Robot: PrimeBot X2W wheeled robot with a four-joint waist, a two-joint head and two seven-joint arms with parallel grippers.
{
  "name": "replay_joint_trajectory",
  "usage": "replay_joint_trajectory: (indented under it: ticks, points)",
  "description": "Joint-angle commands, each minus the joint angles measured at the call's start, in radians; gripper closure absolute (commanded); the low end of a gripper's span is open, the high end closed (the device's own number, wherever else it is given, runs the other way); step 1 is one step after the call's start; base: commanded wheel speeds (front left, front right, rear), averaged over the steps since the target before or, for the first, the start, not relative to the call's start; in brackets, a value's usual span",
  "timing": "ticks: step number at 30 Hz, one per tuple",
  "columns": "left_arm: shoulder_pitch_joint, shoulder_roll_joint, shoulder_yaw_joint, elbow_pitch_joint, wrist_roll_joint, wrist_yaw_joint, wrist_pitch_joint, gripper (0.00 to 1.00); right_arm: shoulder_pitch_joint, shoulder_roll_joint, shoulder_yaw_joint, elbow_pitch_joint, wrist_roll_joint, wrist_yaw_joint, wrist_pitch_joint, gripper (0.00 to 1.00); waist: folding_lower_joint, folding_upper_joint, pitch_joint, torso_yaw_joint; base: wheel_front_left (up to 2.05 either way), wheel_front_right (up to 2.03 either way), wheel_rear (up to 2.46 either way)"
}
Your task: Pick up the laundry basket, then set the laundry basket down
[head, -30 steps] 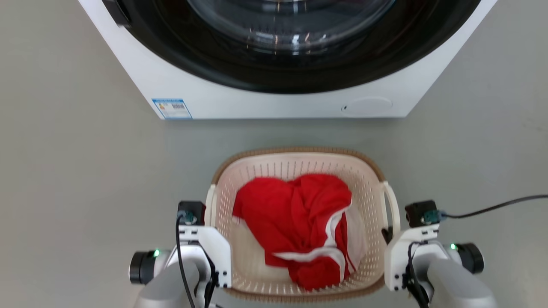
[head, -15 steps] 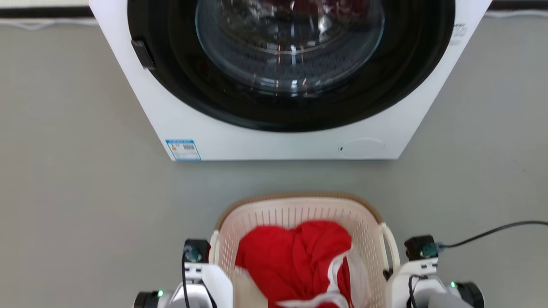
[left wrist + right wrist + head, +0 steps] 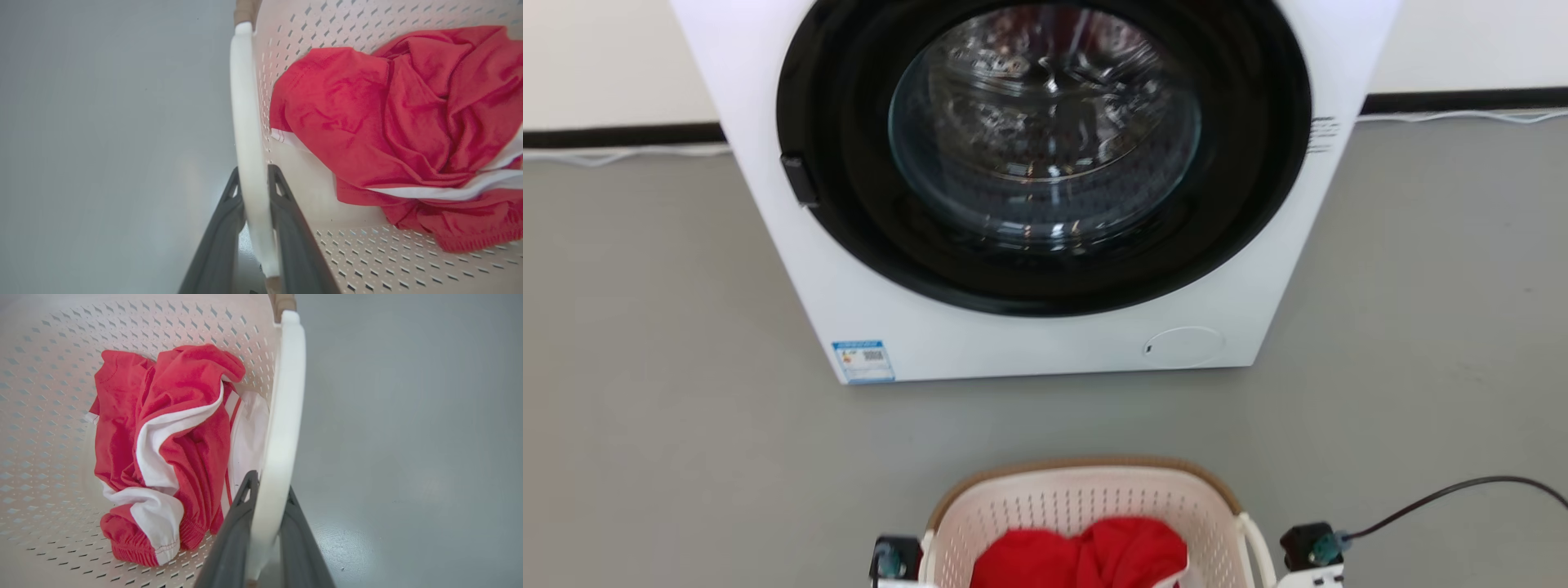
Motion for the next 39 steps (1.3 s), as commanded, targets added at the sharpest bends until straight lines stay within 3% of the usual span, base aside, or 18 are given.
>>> replay_joint_trajectory:
  ticks: [1, 39]
  points:
    - [0.011, -0.001, 0.001, -0.009, -0.004, -0.009, 0.0, 1.0, -0.002, 0.017, 0.041, -0.042, 0.006, 0.008, 0.0, 1.0, 0.0, -0.0001, -0.025, -0.024, 0.0, 0.0, 0.0]
    - [-0.001, -0.001, -0.051, 0.025, -0.046, -0.025, -0.021, 1.0, 0.034, 0.017, 0.086, -0.097, 0.03, 0.008, 0.038, 1.0, 0.0, -0.0001, -0.046, -0.043, 0.0, 0.0, 0.0]
